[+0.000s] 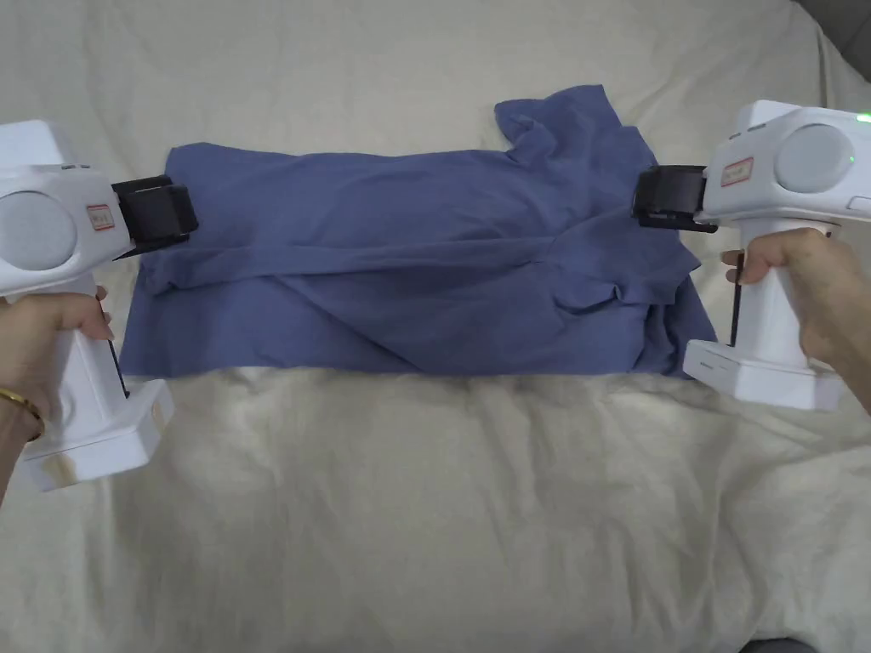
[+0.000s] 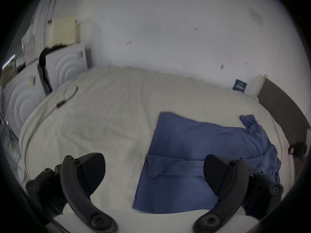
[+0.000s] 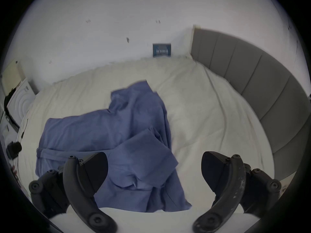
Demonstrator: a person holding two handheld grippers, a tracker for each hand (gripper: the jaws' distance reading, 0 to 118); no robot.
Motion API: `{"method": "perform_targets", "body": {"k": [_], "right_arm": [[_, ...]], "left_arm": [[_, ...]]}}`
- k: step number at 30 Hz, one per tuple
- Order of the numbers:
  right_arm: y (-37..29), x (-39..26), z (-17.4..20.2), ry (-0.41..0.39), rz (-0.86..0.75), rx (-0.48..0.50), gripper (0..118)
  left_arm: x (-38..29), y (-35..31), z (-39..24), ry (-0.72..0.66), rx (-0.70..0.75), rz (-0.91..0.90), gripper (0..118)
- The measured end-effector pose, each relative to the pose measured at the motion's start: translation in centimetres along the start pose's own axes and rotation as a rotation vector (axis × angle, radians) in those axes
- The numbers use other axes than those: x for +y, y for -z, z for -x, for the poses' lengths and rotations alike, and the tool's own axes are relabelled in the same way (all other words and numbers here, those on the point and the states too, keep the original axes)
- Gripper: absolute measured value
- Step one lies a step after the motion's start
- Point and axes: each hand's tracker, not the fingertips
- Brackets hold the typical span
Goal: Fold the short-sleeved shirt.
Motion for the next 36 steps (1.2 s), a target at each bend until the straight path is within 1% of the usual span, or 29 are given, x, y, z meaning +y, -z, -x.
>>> {"method": "perform_targets", "body": {"k": [3, 5, 7, 10, 13, 14, 15, 16, 17, 18, 19, 20, 23, 24, 25, 29, 31, 34, 35, 36], "right_arm": [[-5.6, -1.7, -0.1, -0.056, -0.165, 0.009, 114], [-9.7, -3.4, -0.1, -0.087, -0.285, 0.033, 115], [-13.5, -5.6, 0.2, -0.101, -0.402, 0.048, 118], [-18.5, -9.0, 0.9, -0.135, -0.549, 0.06, 118], [-21.6, -11.7, 1.3, -0.107, -0.578, 0.088, 118], [-22.5, -12.5, 1.3, -0.081, -0.592, 0.098, 118], [-23.2, -13.3, 1.2, -0.049, -0.6, 0.13, 115], [-23.6, -13.8, 1.3, -0.026, -0.591, 0.142, 103], [-24.2, -14.5, 1.3, -0.012, -0.595, 0.156, 76], [-24.7, -15.2, 1.3, 0.006, -0.615, 0.174, 49], [-25.1, -15.8, 1.3, 0.015, -0.621, 0.183, 22], [-25.3, -16.3, 1.5, 0.017, -0.616, 0.184, 2], [-25.7, -17.0, 1.8, 0.019, -0.609, 0.183, 1], [-25.5, -17.0, 1.6, -0.001, -0.593, 0.199, 1], [-25.5, -17.0, 1.6, -0.001, -0.585, 0.2, 1], [-25.7, -17.3, 1.7, -0.002, -0.575, 0.199, 1], [-25.4, -17.3, 1.6, -0.01, -0.574, 0.207, 1], [-25.1, -17.5, 1.6, -0.013, -0.557, 0.208, 1], [-24.9, -17.5, 1.5, -0.015, -0.552, 0.209, 1], [-24.7, -17.7, 1.7, -0.017, -0.542, 0.204, 1]], "left_arm": [[-0.2, -4.9, -0.6, 0.062, -0.025, -0.134, 118], [-0.9, -8.2, -0.9, 0.106, -0.024, -0.208, 118], [-2.0, -11.5, -1.2, 0.148, -0.03, -0.276, 118], [-4.0, -16.3, -1.4, 0.151, -0.049, -0.393, 118], [-5.9, -19.9, -1.4, 0.139, -0.067, -0.448, 118], [-6.4, -20.9, -1.4, 0.144, -0.062, -0.46, 113], [-7.0, -21.9, -1.4, 0.147, -0.062, -0.479, 100], [-7.4, -22.7, -1.4, 0.149, -0.061, -0.489, 79], [-7.7, -23.3, -1.2, 0.149, -0.068, -0.488, 38], [-8.1, -24.0, -1.1, 0.151, -0.08, -0.485, 12], [-8.4, -24.4, -1.0, 0.147, -0.086, -0.48, 2], [-8.8, -24.8, -0.9, 0.14, -0.093, -0.477, 1], [-9.6, -25.3, -0.6, 0.135, -0.118, -0.443, 0], [-9.7, -25.3, -0.6, 0.13, -0.12, -0.422, 0], [-9.7, -25.2, -0.7, 0.12, -0.122, -0.39, 0], [-8.9, -24.4, 0.1, 0.036, -0.176, -0.314, 0], [-8.1, -23.1, 0.4, 0.058, -0.178, -0.286, 0], [-6.1, -20.4, 0.6, 0.072, -0.136, -0.183, 0], [-5.2, -19.2, 0.8, 0.071, -0.152, -0.125, 3], [-4.3, -17.8, 1.2, 0.056, -0.157, -0.072, 11]]}}
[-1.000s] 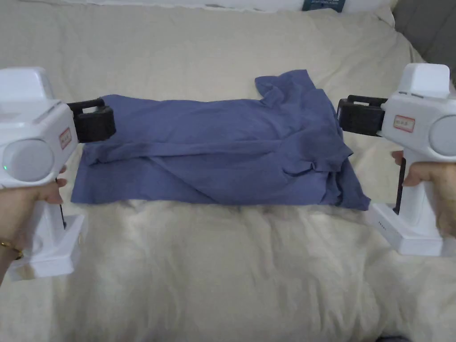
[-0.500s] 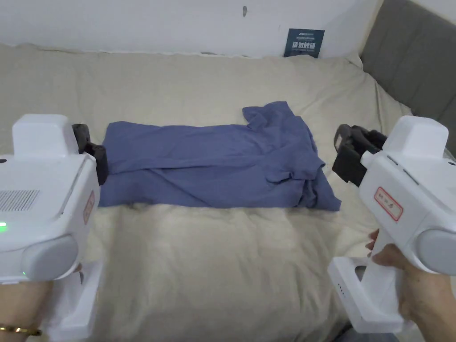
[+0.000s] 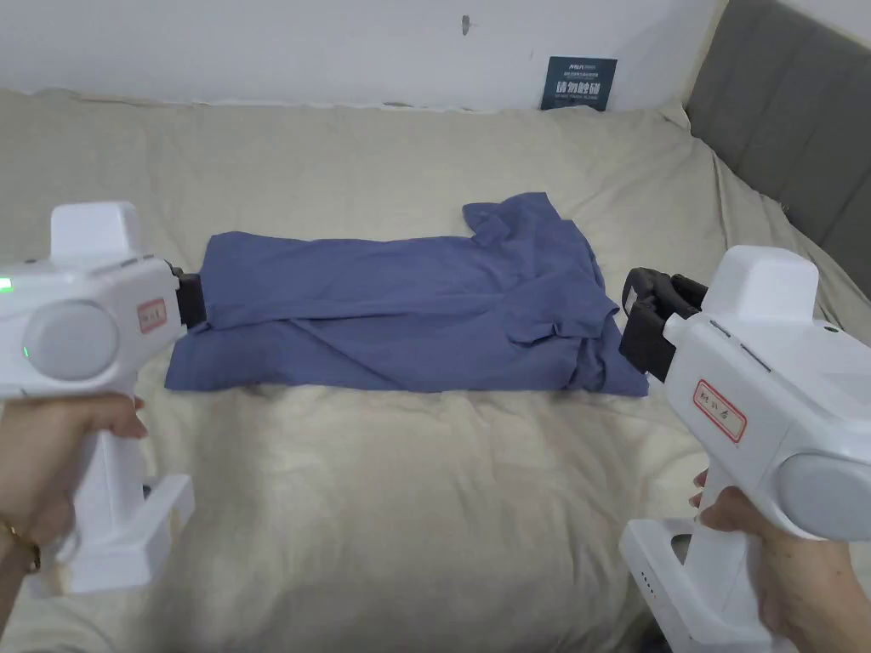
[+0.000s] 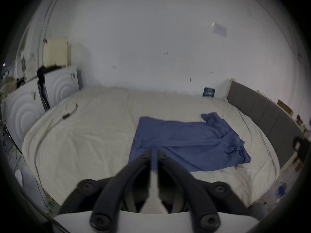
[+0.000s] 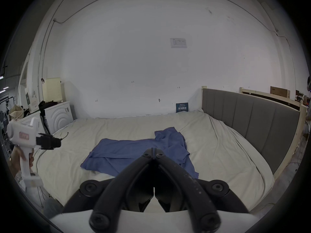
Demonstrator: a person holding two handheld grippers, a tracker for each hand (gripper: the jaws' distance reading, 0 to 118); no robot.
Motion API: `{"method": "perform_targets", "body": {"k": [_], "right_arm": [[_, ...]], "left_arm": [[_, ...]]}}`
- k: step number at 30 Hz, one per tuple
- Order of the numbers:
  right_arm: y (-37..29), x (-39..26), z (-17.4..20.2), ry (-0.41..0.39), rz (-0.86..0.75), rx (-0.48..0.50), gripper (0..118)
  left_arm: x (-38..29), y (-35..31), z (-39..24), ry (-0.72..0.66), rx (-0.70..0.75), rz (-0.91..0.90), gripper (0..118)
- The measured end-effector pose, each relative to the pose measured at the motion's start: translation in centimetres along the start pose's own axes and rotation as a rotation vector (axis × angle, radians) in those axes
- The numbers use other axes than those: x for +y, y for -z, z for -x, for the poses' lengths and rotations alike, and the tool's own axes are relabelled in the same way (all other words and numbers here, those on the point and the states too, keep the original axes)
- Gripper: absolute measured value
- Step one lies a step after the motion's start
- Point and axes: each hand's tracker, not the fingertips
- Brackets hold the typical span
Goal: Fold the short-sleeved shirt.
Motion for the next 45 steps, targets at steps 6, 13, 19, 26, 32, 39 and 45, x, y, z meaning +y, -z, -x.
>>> {"method": "perform_targets", "body": {"k": [6, 13, 19, 26, 32, 39, 45], "right_arm": [[2.1, -1.0, -1.0, 0.009, 0.056, -0.035, 1], [5.6, -2.5, -1.9, 0.029, 0.16, -0.071, 1], [9.1, -3.2, -3.0, 0.026, 0.22, -0.081, 1], [11.0, -3.3, -3.2, 0.046, 0.238, -0.078, 1], [12.7, -1.3, -3.5, 0.091, 0.249, -0.047, 1], [19.9, 2.1, -7.2, 0.098, 0.456, -0.068, 99], [27.4, -1.8, -10.1, 0.094, 0.768, -0.164, 118]], "left_arm": [[2.3, 9.4, 2.0, -0.016, 0.034, 0.267, 112], [0.7, 18.7, 2.5, -0.011, 0.081, 0.487, 118], [-1.9, 23.8, 3.0, 0.005, 0.202, 0.583, 116], [-2.6, 23.7, 2.0, -0.036, 0.189, 0.59, 28], [-1.9, 23.2, 2.1, -0.001, 0.128, 0.602, 4], [0.9, 19.8, 3.5, -0.053, 0.05, 0.502, 4], [1.3, 19.4, 3.4, -0.033, 0.043, 0.484, 5]]}}
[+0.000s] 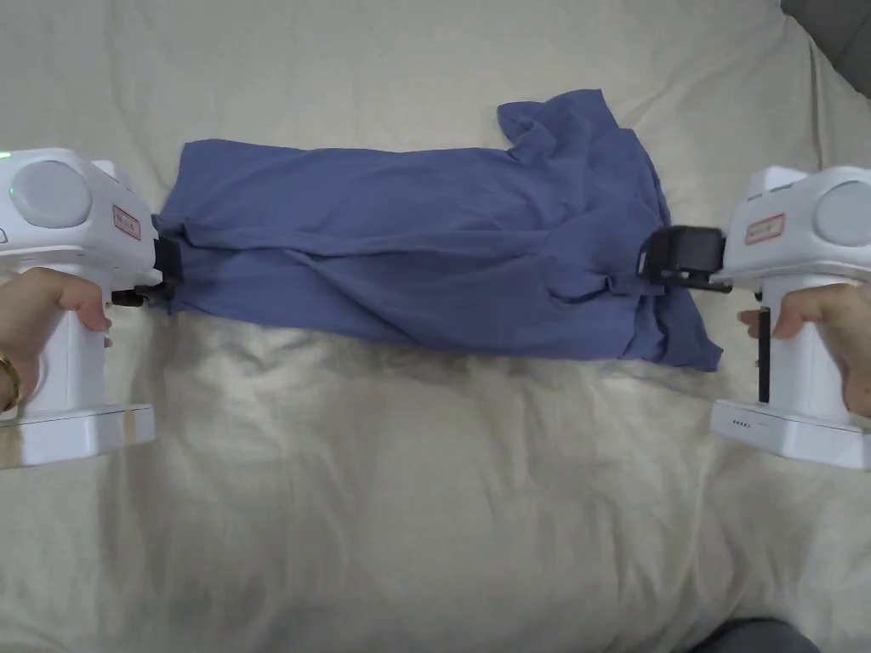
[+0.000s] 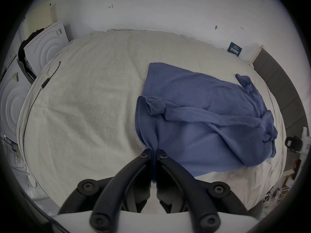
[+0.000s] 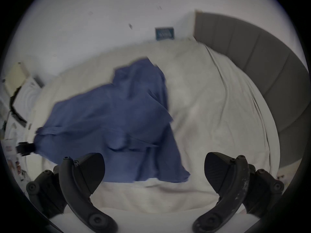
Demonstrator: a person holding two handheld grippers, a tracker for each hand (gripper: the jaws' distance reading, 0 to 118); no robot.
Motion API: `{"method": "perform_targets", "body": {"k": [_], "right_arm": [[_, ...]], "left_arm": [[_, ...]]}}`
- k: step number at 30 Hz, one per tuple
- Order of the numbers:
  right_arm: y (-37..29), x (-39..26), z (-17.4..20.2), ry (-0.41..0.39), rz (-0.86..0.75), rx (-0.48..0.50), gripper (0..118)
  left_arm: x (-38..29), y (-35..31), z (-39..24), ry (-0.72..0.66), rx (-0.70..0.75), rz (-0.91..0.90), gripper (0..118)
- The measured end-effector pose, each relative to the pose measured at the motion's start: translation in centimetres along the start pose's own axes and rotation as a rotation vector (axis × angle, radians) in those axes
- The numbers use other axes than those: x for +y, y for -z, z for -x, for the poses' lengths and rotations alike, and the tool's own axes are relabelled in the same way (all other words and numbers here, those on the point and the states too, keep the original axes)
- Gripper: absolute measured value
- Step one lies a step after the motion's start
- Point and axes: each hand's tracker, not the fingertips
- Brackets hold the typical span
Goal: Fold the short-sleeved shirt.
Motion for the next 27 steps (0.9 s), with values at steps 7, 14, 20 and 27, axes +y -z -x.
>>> {"method": "perform_targets", "body": {"k": [7, 14, 20, 27], "right_arm": [[5.8, -2.7, -0.4, 0.004, 0.116, -0.162, 97], [3.8, -2.0, -1.4, 0.075, 0.137, -0.052, 9], [-5.6, -2.3, -4.4, 0.117, 0.069, 0.096, 9], [-9.7, -10.9, -6.7, 0.072, 0.04, 0.135, 9]], "left_arm": [[-1.0, 1.6, 0.5, 0.0, 0.015, 0.05, 5], [-0.7, 1.0, 1.2, -0.045, -0.008, 0.053, 5], [-1.4, -4.1, 2.6, -0.048, -0.037, -0.045, 5], [-9.7, -8.7, 6.1, -0.093, -0.09, -0.037, 5]]}}
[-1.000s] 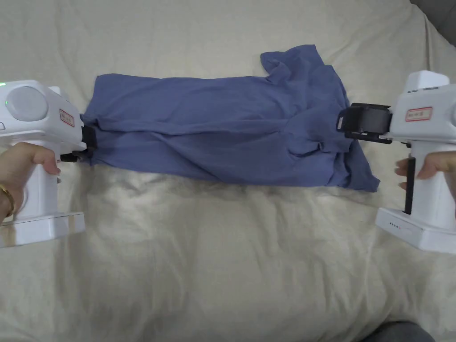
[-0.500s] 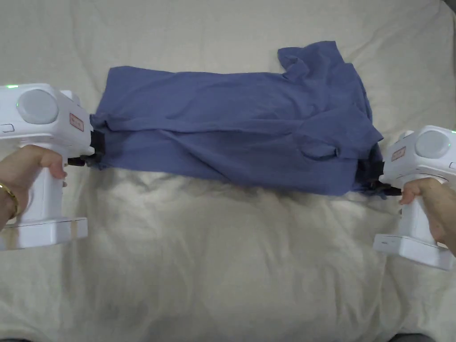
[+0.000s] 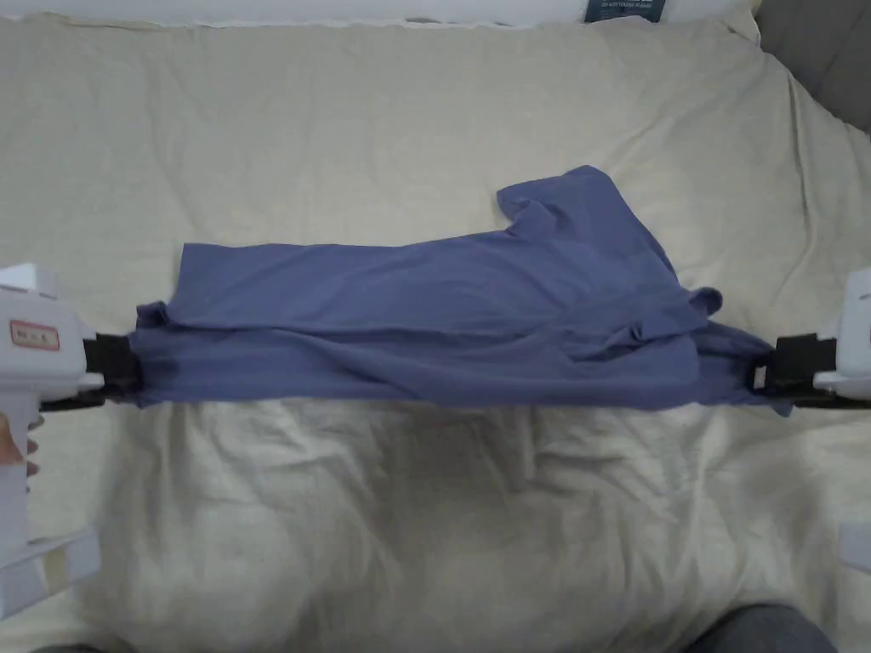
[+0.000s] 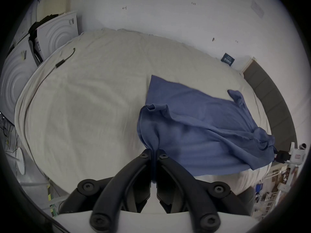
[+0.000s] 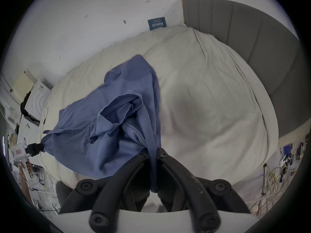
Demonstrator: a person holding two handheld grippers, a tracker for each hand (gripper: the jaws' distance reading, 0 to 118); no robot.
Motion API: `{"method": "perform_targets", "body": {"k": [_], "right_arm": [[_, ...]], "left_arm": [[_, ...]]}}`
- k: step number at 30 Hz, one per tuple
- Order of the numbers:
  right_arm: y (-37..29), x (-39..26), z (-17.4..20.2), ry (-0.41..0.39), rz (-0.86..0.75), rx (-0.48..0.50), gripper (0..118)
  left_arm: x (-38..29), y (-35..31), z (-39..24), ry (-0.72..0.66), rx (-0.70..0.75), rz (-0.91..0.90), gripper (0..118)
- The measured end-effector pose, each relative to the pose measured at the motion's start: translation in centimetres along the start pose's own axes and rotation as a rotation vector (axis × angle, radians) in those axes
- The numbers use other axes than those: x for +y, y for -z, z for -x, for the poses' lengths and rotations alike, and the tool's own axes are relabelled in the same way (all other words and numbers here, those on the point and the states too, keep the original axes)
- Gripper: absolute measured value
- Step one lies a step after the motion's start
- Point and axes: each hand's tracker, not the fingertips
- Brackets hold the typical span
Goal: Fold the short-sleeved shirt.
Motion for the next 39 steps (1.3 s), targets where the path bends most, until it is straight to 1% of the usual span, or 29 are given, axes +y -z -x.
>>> {"method": "perform_targets", "body": {"k": [3, 6, 7, 8, 10, 11, 12, 14, 16, 17, 19, 21, 22, 24, 28, 29, 30, 31, 33, 36, 37, 38, 39], "right_arm": [[1.3, -4.2, -0.2, -0.001, 0.049, -0.011, 9], [2.7, -7.2, -0.2, -0.006, 0.089, -0.027, 10], [2.8, -7.7, -0.1, -0.005, 0.098, -0.044, 13], [2.9, -8.2, 0.1, -0.006, 0.093, -0.071, 32], [2.4, -8.7, 0.1, -0.031, 0.075, -0.116, 85], [1.7, -8.7, 0.1, -0.049, 0.046, -0.13, 107], [0.7, -8.4, 0.5, -0.071, -0.004, -0.143, 105], [-1.6, -7.7, 1.3, -0.117, -0.123, -0.159, 105], [-4.2, -7.0, 2.9, -0.163, -0.29, -0.17, 106], [-5.7, -6.8, 3.9, -0.179, -0.395, -0.166, 107], [-8.1, -6.3, 5.6, -0.192, -0.549, -0.138, 117], [-9.6, -5.7, 7.4, -0.196, -0.638, -0.079, 118], [-10.3, -5.6, 8.2, -0.197, -0.677, -0.058, 118], [-10.8, -5.5, 10.1, -0.193, -0.755, -0.059, 118], [-10.9, -6.0, 12.6, -0.215, -0.865, -0.036, 118], [-10.9, -6.1, 13.2, -0.215, -0.865, -0.036, 118], [-10.9, -6.2, 13.5, -0.219, -0.86, -0.03, 114], [-10.8, -6.3, 13.8, -0.22, -0.861, -0.017, 103], [-10.7, -6.7, 14.1, -0.207, -0.882, 0.005, 54], [-10.3, -6.7, 14.5, -0.197, -0.865, 0.011, 28], [-10.1, -6.7, 14.4, -0.195, -0.856, 0.019, 12], [-9.9, -6.7, 14.2, -0.193, -0.85, 0.024, 9], [-9.8, -6.5, 14.1, -0.196, -0.838, 0.035, 5]], "left_arm": [[-4.3, 0.9, 0.7, 0.022, 0.055, 0.088, 6], [-7.5, 2.5, 1.0, -0.004, 0.102, 0.139, 10], [-8.4, 2.7, 1.0, -0.01, 0.127, 0.13, 17], [-9.0, 2.8, 0.8, -0.002, 0.163, 0.107, 38], [-9.5, 2.6, 0.8, 0.034, 0.184, 0.086, 90], [-9.5, 2.1, 0.6, 0.046, 0.179, 0.066, 115], [-9.1, 1.1, 0.3, 0.058, 0.166, 0.013, 118], [-8.0, -1.1, -0.8, 0.098, 0.139, -0.097, 117], [-6.9, -3.2, -2.5, 0.164, 0.143, -0.245, 117], [-6.3, -4.2, -3.5, 0.199, 0.166, -0.321, 117], [-5.4, -6.2, -5.7, 0.253, 0.203, -0.462, 118], [-4.9, -8.0, -7.5, 0.276, 0.165, -0.607, 118], [-4.7, -8.7, -8.2, 0.26, 0.144, -0.66, 118], [-4.7, -9.9, -9.6, 0.239, 0.104, -0.76, 118], [-5.3, -10.3, -11.6, 0.239, 0.129, -0.847, 118], [-5.6, -10.2, -11.8, 0.254, 0.126, -0.851, 114], [-5.8, -10.1, -12.0, 0.262, 0.124, -0.85, 107], [-6.0, -10.2, -12.2, 0.273, 0.123, -0.847, 96], [-6.2, -10.1, -12.5, 0.293, 0.123, -0.842, 59], [-6.3, -10.3, -12.5, 0.276, 0.114, -0.85, 39], [-6.3, -10.3, -12.5, 0.257, 0.101, -0.852, 23], [-6.2, -10.4, -12.4, 0.245, 0.086, -0.85, 11], [-6.1, -10.4, -12.3, 0.243, 0.08, -0.842, 5]]}}
